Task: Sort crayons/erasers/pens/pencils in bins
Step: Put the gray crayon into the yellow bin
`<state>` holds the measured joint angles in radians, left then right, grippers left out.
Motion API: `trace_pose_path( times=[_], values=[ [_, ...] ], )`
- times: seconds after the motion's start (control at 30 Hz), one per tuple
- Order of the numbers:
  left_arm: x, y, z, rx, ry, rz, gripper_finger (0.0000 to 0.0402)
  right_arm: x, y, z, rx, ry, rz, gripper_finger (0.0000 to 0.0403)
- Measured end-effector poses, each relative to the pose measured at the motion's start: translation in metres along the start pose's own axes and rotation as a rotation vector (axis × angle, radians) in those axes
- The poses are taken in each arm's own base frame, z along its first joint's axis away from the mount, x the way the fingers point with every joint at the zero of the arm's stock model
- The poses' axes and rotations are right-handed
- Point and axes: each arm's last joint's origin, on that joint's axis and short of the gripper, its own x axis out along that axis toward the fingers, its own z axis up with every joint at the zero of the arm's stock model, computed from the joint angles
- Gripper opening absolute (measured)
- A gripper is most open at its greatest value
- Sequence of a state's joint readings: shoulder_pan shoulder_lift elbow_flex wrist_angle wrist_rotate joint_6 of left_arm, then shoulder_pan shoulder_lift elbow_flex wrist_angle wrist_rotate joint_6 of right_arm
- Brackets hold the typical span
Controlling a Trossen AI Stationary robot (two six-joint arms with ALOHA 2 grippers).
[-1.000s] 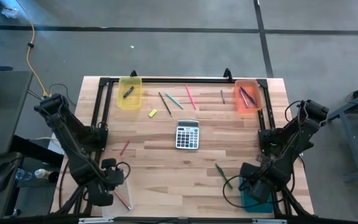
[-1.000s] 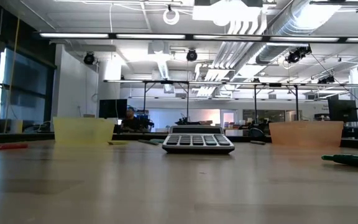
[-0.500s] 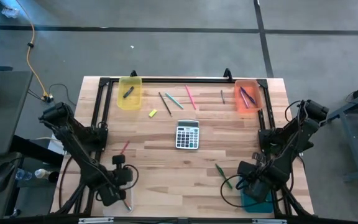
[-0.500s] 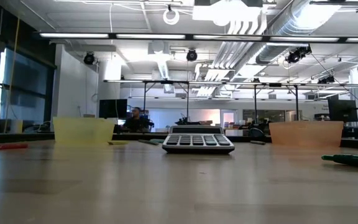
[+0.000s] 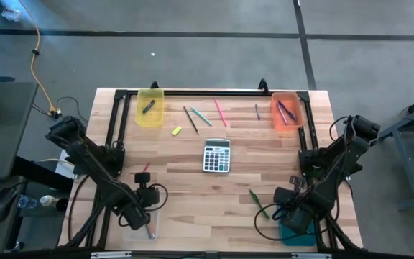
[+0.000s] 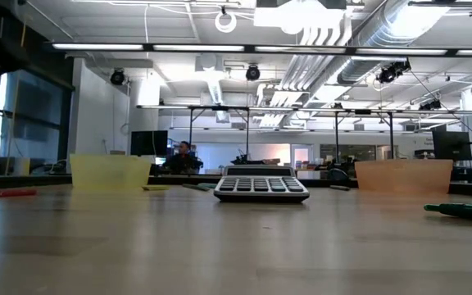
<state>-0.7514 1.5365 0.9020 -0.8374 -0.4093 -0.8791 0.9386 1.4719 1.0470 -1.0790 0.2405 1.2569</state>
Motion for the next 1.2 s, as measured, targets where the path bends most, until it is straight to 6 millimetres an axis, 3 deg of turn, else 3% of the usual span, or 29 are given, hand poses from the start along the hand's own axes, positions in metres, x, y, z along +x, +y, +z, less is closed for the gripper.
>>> trace_pose_path(
  times=[0.2, 0.33, 0.47, 0.63, 0.77, 0.9, 1.2],
  values=[
    [-0.04, 0.009, 0.005, -0.003, -0.036, -0.079, 0.0, 0.002, 0.003, 0.011, -0.07, -0.043, 0.042, 0.0],
    [-0.053, 0.015, 0.008, 0.01, -0.203, -0.217, 0.0, 0.004, 0.01, 0.029, -0.255, -0.248, 0.068, 0.0],
    [-0.046, 0.029, 0.016, 0.018, -0.403, -0.325, 0.0, 0.017, 0.008, 0.056, -0.361, -0.428, 0.133, 0.0],
    [-0.024, 0.055, 0.027, 0.024, -0.627, -0.391, 0.0, 0.035, -0.009, 0.091, -0.418, -0.601, 0.223, 0.0],
    [-0.011, 0.078, 0.041, 0.011, -0.805, -0.349, 0.0, 0.041, -0.032, 0.116, -0.409, -0.712, 0.242, 0.0],
    [-0.004, 0.101, 0.053, 0.0, -0.935, -0.265, 0.0, 0.041, -0.068, 0.138, -0.3, -0.755, 0.168, 0.0],
    [0.001, 0.154, 0.072, -0.072, -1.09, -0.033, 0.0, 0.026, -0.151, 0.174, -0.029, -0.679, -0.008, 0.0]
  ],
)
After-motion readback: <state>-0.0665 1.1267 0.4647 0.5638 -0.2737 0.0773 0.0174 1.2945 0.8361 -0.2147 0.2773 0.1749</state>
